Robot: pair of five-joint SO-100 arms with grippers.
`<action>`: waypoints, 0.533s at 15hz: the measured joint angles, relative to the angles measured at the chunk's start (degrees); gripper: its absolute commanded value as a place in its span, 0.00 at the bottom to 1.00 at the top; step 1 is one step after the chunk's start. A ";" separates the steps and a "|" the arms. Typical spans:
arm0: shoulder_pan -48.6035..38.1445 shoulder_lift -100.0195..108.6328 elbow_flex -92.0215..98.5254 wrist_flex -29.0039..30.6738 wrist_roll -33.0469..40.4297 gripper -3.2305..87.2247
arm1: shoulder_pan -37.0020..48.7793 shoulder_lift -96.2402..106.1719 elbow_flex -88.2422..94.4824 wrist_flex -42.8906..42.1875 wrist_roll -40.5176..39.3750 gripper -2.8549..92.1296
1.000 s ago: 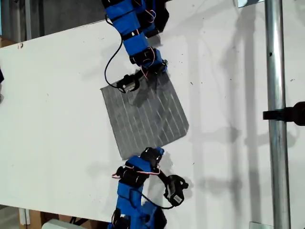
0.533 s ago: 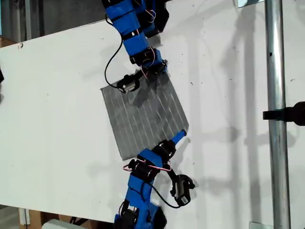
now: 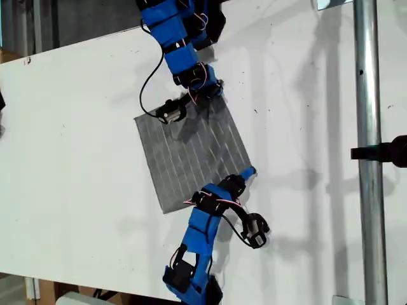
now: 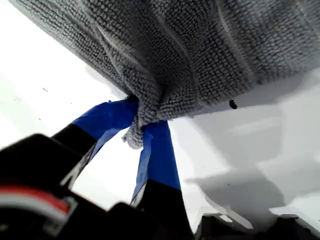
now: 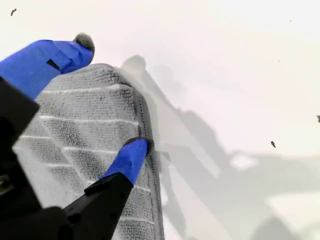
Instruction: Grasp corners of a towel and fold twice.
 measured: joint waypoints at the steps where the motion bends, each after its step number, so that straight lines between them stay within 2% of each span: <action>1: 0.00 -0.79 -0.26 -1.14 0.18 0.37 | 0.00 0.00 0.00 0.00 -0.18 0.03; 4: 0.00 -4.31 -0.88 -4.39 -1.49 0.34 | 0.00 0.00 0.00 0.00 -0.18 0.03; 8: -1.93 -8.44 -2.99 -4.22 -10.02 0.23 | -0.44 0.00 0.00 -0.26 -0.18 0.03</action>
